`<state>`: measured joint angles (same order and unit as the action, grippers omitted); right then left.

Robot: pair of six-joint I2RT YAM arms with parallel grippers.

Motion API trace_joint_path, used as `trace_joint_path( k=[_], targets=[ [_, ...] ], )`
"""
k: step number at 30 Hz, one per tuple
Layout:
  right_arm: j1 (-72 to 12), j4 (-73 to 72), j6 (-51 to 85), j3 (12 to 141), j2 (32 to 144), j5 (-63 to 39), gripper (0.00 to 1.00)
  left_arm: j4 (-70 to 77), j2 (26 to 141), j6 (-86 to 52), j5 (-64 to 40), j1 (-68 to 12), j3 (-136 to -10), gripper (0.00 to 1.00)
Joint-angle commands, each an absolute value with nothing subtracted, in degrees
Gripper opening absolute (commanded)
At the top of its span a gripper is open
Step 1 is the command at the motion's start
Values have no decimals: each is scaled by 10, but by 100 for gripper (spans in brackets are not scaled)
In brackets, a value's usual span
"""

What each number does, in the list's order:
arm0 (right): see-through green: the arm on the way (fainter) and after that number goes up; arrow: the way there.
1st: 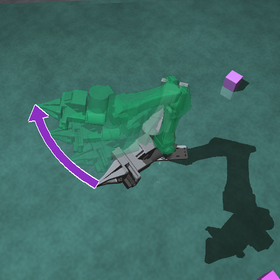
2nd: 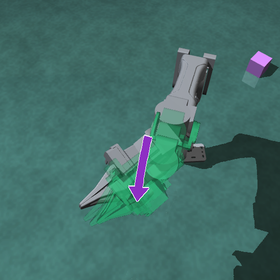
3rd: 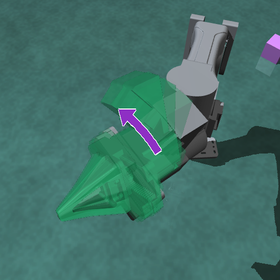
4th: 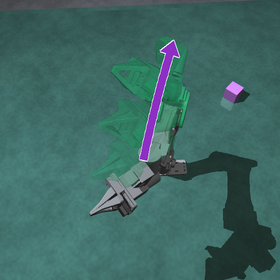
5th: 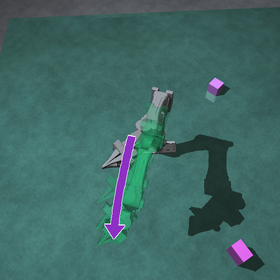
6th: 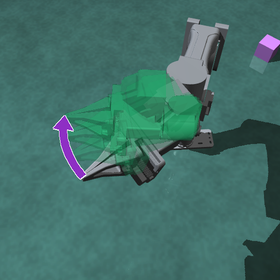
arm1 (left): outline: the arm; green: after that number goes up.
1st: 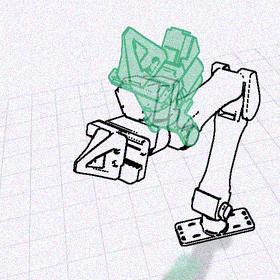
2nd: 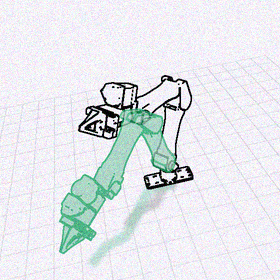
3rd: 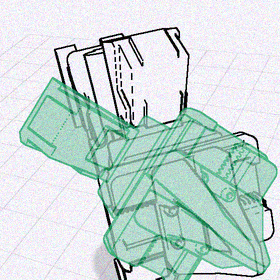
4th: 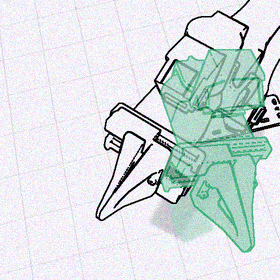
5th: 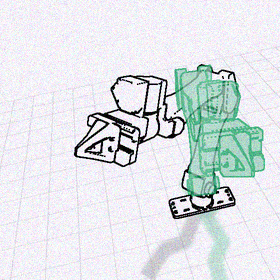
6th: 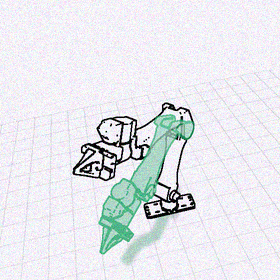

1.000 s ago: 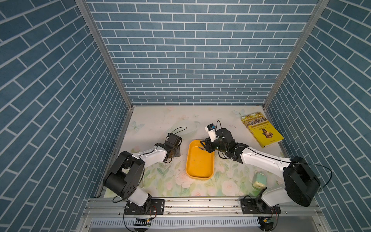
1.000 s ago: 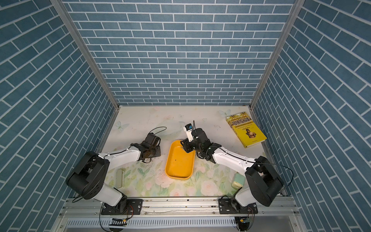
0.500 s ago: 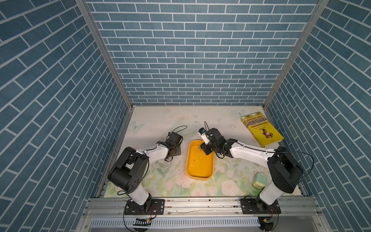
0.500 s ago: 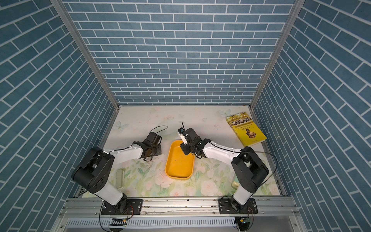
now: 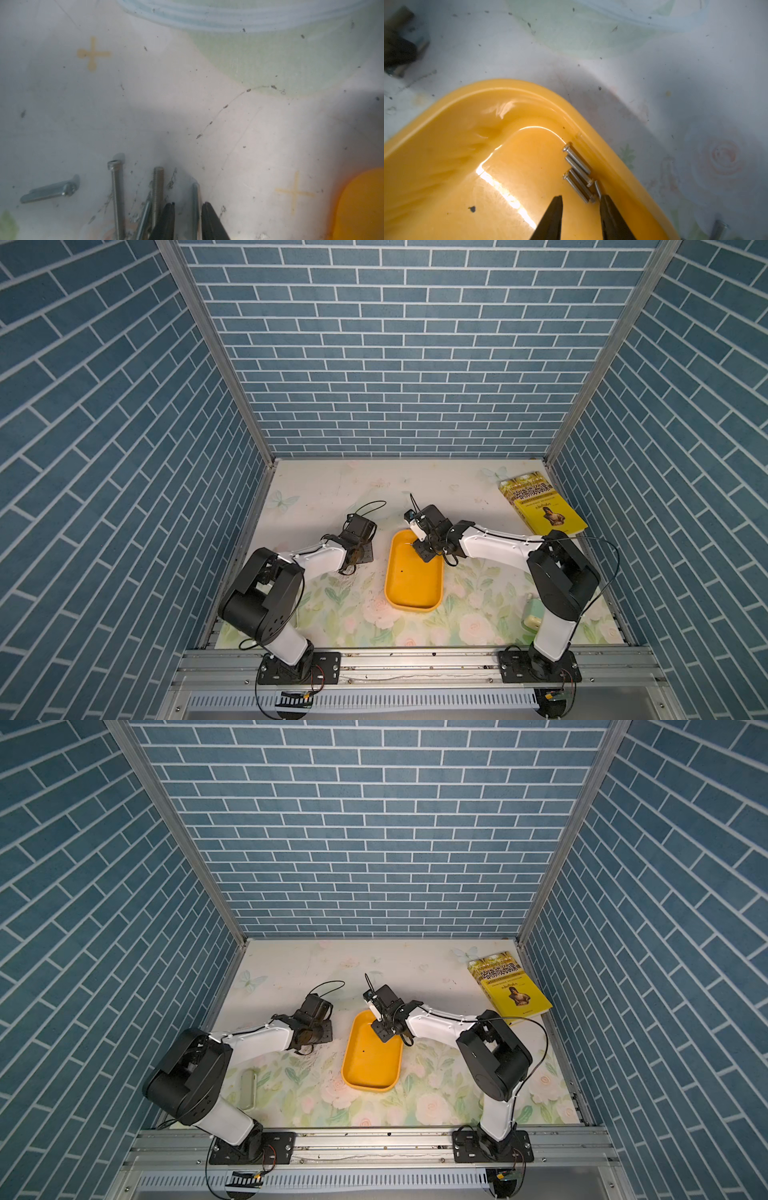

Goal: Take out the screws from the storage box
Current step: Pick up the screw from the storage box.

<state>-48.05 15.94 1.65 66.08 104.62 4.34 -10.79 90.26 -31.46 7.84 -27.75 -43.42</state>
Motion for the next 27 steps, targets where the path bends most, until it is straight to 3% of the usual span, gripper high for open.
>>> trace_joint_path(
  k=[1,9,22,27],
  targets=[
    [-486,188,-6,679,1063,49,35,-116,873,-312,88,-274,-425,28],
    [-489,196,-14,694,1092,45,33,-108,801,-311,109,-274,-404,34],
    [-489,213,-9,707,1121,20,30,-113,781,-312,116,-274,-402,35],
    [-488,222,-8,713,1132,-6,11,-115,781,-311,117,-274,-402,34]
  ],
)
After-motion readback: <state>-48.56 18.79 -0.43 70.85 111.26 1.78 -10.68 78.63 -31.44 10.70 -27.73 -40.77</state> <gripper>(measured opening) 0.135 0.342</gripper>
